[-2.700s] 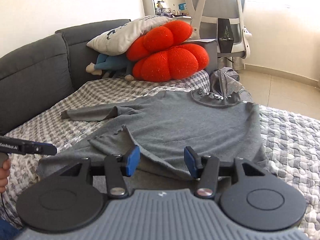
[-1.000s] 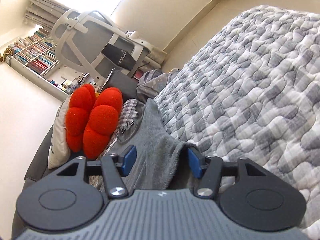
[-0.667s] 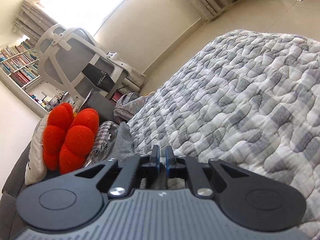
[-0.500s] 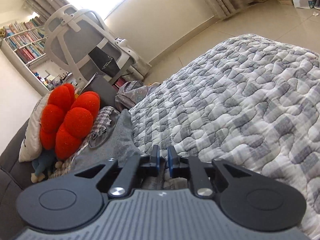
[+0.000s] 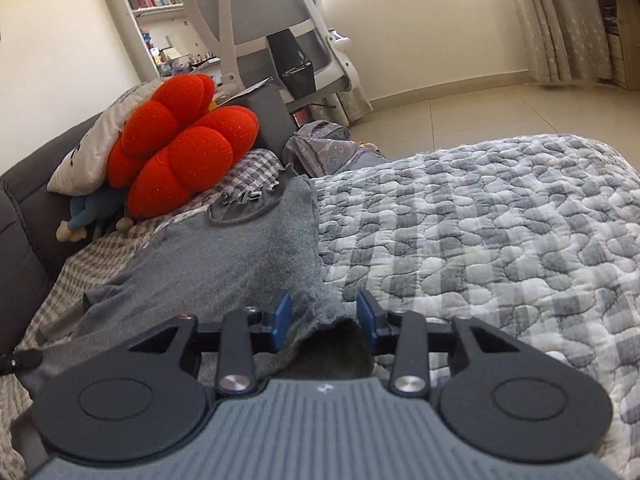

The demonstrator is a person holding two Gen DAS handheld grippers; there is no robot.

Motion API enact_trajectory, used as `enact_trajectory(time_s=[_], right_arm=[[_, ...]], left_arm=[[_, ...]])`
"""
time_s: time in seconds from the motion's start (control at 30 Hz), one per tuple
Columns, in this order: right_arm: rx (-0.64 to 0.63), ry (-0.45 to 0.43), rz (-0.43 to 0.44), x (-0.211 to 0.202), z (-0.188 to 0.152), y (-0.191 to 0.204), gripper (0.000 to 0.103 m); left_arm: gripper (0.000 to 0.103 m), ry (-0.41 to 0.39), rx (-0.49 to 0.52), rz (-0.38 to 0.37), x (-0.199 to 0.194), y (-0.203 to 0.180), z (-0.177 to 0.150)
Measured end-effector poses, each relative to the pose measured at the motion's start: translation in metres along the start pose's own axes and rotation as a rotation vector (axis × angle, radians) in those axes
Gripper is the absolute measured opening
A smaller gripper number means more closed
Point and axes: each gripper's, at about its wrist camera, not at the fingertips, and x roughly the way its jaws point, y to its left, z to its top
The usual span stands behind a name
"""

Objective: Fold clothes

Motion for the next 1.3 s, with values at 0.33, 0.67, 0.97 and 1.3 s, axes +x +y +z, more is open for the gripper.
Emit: enact_trajectory(time_s=[0.33, 0.67, 0.97, 1.3], right_arm=[[0.026, 0.001, 0.032, -0.008, -0.003, -0.010, 0.008], [0.009, 0.061, 0.116, 0.013, 0.036, -0.017, 0.053], [-0.087, 0.110, 0.110, 0.098, 0.086, -0.015, 0.053], [-0.259, 0.139, 0.091, 0.120, 0.086, 0.003, 0.005]], left_arm=[[0.004, 0.031, -0.052, 0.005, 0.013, 0.025, -0.006], [0.004, 0.099, -0.144, -0.058, 0.001, 0.036, -0.015], [0.004, 0.110, -0.097, -0.046, 0.010, 0.034, -0.014], [0.004, 0.089, -0.082, -0.069, 0.001, 0.029, -0.007]])
